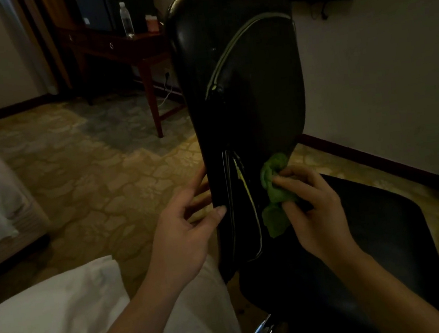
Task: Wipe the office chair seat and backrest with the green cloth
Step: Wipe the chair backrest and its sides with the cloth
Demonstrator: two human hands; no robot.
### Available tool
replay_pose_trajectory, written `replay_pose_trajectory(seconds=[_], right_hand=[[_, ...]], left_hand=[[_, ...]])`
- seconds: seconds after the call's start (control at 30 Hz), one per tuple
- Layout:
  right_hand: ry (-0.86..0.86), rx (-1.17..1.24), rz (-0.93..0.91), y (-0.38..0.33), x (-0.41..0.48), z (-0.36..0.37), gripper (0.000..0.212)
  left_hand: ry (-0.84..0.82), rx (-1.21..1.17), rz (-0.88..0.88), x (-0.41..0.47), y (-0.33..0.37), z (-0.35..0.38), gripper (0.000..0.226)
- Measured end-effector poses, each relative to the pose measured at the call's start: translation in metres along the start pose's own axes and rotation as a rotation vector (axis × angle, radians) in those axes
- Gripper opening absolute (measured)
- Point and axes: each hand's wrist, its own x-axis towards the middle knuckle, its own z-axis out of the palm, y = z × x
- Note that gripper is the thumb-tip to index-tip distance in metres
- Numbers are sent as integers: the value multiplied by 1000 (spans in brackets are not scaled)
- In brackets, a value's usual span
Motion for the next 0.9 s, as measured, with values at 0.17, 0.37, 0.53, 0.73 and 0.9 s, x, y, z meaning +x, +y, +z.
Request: replay_pose_trajectory(seconds=[0.17, 0.37, 0.53, 0.73, 0.9], right_hand=[[55, -1, -52, -29, 28, 3, 46], [39, 6, -77, -25, 19, 5, 50], [-5, 18, 15, 4, -12, 6, 54], [61, 28, 108, -9, -2, 6, 53], [67, 53, 12, -34, 30, 4, 48]], left_hand=[[-10, -12, 19, -2, 1, -1, 72], [-18, -43, 5, -1, 2, -2, 69], [-16, -37, 12, 0, 1, -2, 67], [-10, -11, 4, 1, 0, -2, 75], [3, -19, -19, 1, -3, -2, 89]])
